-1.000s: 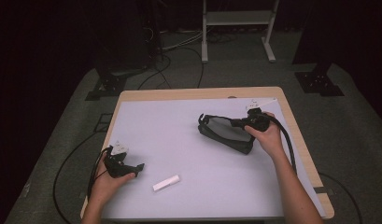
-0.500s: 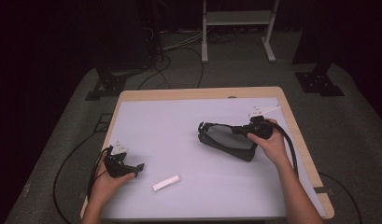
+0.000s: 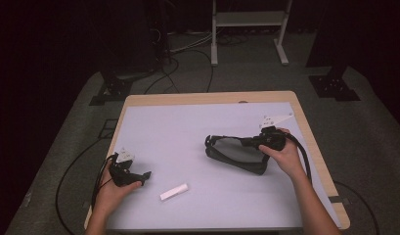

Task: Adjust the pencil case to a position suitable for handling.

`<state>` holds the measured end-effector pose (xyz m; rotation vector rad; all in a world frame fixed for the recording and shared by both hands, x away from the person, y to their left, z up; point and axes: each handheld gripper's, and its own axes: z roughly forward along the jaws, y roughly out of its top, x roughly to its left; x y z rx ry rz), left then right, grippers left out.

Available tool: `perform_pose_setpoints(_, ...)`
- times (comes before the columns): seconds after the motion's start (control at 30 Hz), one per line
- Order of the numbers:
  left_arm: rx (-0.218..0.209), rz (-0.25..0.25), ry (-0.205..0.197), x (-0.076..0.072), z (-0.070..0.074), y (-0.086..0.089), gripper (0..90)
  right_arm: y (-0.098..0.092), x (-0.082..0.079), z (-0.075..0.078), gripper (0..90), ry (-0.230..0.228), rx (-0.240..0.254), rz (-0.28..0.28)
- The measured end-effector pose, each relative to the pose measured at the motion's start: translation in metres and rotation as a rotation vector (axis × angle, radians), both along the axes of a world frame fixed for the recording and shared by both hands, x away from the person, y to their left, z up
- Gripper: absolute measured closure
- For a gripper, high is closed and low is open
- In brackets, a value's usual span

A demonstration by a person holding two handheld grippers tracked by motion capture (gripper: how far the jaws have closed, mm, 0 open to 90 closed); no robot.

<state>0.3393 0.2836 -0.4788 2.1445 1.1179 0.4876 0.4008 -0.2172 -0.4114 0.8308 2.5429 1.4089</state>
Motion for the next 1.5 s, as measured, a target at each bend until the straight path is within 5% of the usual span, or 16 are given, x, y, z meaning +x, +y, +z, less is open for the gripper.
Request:
perform_pose_setpoints(0.83,-0.001,-0.001,0.0,0.0,0.0,0.0,0.3,0.029,-0.022,0.004,87.7,0.026,0.013,0.191)
perform_pose_setpoints(1.5,0.0,0.0,0.0,0.0,0.0,0.0,0.3,0.044,-0.029,-0.001,87.7,0.067,-0.011,0.284)
